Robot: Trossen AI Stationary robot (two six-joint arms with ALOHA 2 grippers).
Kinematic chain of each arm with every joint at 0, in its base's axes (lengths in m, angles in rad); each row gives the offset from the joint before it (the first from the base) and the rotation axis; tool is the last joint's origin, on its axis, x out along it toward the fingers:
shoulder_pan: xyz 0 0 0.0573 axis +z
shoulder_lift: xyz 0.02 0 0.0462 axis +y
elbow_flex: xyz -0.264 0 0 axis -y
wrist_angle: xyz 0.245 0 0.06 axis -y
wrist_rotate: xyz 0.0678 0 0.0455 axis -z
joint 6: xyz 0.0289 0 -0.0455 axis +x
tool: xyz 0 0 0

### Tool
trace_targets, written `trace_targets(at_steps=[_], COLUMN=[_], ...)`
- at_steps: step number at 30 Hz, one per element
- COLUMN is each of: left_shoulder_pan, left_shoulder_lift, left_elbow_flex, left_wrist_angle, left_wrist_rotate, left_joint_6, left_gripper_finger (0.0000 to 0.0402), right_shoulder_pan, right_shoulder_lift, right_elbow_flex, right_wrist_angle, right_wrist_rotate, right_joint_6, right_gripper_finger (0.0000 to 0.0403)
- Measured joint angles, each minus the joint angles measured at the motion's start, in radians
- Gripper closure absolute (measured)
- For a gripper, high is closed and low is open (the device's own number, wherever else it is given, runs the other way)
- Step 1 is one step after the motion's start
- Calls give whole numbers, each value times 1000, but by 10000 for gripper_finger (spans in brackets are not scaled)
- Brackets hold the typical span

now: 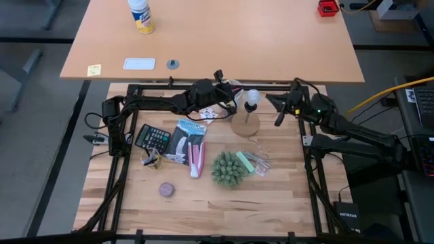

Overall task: Screw lightbulb
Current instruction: Insert the lightbulb into the lamp

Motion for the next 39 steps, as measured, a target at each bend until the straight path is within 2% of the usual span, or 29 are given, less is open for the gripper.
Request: trace_targets(at_steps=[3,6,18,29,32,39], left_shoulder_pan=[-17,-40,-100,-119,-122,-101], left_shoulder_lift=[0,0,-1,-1,-2,-2], left_elbow_flex=[0,0,0,0,0,0], left_wrist_angle=[5,5,3,-39,-55,-81], left_wrist_rotate=[-1,-1,0,30,62,54], left_joint_6=[0,0,0,-21,-21,-35], left_gripper_finger=[396,396,396,396,396,396], right_shoulder_pan=[0,-1,-1,-1,-1,-1], right_shoulder_lift=[-5,10,137,154,154,154], right_elbow_flex=[0,0,0,0,0,0], right_wrist_angle=[8,10,53,60,67,68], right_wrist_rotate=[85,128,129,128,105,33], right_joint_6=[-33,-71,-102,-118,-123,-116], right_gripper_finger=[386,386,386,386,386,386])
